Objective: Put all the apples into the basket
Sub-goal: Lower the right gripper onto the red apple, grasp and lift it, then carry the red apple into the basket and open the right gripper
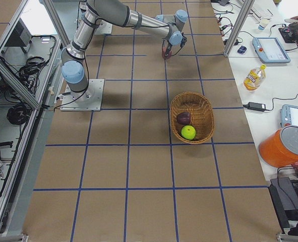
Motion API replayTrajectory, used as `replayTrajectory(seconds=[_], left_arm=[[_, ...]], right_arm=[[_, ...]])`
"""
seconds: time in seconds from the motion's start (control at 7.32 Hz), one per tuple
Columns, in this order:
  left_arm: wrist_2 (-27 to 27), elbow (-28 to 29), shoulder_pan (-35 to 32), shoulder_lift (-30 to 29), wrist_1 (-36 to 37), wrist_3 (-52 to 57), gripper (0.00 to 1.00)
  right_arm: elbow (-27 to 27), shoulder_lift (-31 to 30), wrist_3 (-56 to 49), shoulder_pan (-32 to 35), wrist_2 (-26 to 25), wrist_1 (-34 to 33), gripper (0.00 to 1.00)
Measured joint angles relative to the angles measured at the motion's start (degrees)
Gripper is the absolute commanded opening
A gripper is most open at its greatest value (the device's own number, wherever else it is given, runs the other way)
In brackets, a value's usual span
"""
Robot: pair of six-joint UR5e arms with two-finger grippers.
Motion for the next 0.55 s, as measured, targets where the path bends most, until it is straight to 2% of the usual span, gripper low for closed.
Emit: replayTrajectory(seconds=[0.27,0.55], left_arm=[[-0.21,-1.84,0.18,-0.28,2.06,-0.11,1.00],[0.23,-2.16,0.30,-0.28,0.01,-1.65,1.00]], right_arm=[[-0.46,-1.29,-0.33,-0.78,-0.67,-1.54,0.00],[-0.92,-4.94,-1.80,-3.69,-3.03,0.38,0.00]])
